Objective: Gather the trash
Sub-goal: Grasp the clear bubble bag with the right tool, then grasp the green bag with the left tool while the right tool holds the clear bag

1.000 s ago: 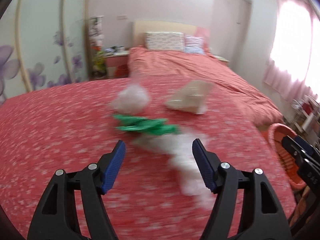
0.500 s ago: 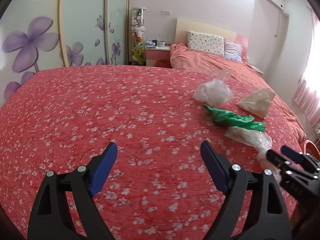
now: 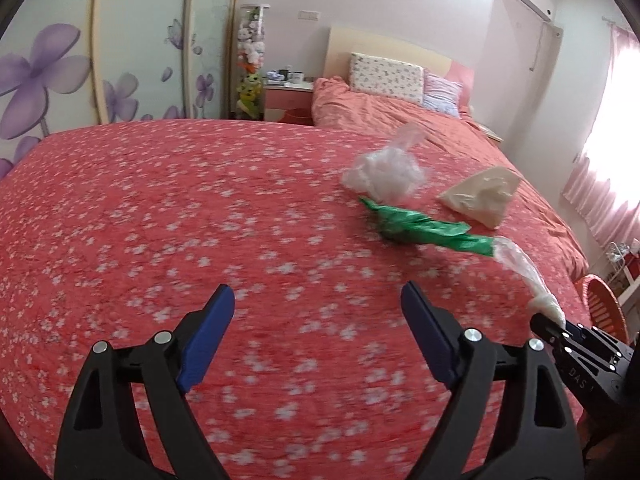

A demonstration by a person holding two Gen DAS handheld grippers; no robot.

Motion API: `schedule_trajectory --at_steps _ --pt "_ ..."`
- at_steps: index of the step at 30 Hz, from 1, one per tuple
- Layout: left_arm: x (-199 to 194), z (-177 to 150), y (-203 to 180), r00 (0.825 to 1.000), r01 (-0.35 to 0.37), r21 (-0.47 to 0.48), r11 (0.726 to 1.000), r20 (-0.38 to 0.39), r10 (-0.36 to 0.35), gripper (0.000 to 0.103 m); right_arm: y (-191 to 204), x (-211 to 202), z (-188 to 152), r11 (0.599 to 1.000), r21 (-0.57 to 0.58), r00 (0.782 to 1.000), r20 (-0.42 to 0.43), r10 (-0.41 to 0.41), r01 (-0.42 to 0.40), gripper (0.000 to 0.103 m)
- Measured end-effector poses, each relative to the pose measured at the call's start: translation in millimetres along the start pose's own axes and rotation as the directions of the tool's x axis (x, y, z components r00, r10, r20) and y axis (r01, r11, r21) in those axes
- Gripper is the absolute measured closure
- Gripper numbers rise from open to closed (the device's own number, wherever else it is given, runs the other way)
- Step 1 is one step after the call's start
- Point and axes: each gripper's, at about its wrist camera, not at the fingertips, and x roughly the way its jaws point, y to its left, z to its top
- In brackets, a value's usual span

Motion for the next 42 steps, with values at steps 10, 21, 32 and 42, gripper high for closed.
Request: schedule_trajectory --at_steps 10,21,32,42 --pt "13 48 -56 0.997 0.053 0.031 0.998 0.052 -0.054 0.019 -72 -22 -1 0.989 0.128 0.995 0.058 -0.086 0.078 0.082" --pt "95 41 -80 0.991 -0.026 0.062 0.998 -0.128 0.033 0.024 -89 -22 -6 0.987 0.147 0.996 0.059 -0.07 0.06 0.082" --pt "96 22 -78 0.988 0.01 0.04 0.999 -0.154 -0.004 0.055 -91 -24 -9 0.987 0.153 0.997 0.058 -0.052 0.043 0.082" --pt "65 13 -77 0.992 0.058 0.057 0.997 -0.115 -0.051 0.062 -89 -45 -9 0.987 0.154 0.995 0.088 -0.055 0.041 0.082"
